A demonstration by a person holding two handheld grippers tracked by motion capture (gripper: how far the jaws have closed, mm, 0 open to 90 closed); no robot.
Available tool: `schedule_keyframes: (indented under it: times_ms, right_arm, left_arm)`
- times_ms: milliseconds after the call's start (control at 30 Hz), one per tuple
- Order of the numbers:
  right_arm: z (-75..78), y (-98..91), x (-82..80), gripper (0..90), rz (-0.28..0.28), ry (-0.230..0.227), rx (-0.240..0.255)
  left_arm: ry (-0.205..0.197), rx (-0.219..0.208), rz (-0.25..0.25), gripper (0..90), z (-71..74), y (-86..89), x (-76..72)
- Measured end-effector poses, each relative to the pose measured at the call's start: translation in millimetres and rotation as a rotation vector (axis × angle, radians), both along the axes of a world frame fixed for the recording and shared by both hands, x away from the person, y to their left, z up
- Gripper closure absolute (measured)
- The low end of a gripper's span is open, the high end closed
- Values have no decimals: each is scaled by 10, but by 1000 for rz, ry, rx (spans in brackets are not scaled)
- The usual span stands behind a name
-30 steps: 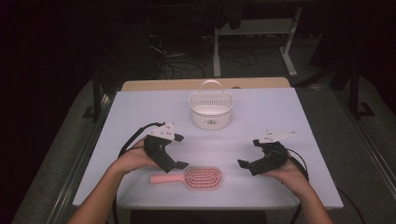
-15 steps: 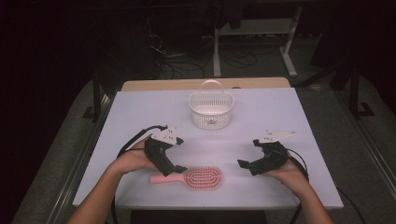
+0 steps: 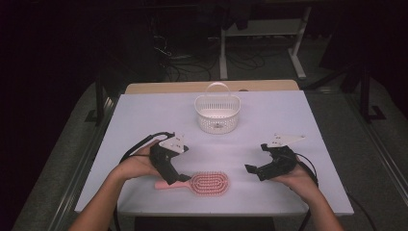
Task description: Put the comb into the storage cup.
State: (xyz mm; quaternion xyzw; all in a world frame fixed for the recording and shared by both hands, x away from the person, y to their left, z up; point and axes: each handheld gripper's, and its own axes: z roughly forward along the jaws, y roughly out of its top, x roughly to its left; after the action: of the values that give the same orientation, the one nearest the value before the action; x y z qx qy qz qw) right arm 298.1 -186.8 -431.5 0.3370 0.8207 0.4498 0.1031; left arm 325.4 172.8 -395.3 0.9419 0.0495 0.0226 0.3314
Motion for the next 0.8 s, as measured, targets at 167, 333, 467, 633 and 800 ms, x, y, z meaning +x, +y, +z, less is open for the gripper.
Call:
schedule_keyframes:
  times_ms: [167,333,467,633,800]
  right_arm:
    - [-1,2,0,0,1,-1,-1]
    - [-2,2,1,0,0,0,-1]
    - [-2,2,1,0,1,0,-1]
    - [0,2,-1,0,0,1,-1]
    - [-1,2,-1,0,0,0,-2]
  left_arm:
    - [0,27,-7,8,-9,-2,-6]
    - [1,49,-13,8,-9,-3,-13]
    - [1,72,-22,8,-21,-9,-24]
    - [4,102,-33,8,-47,-23,-37]
    - [5,127,-42,8,-67,-39,-53]
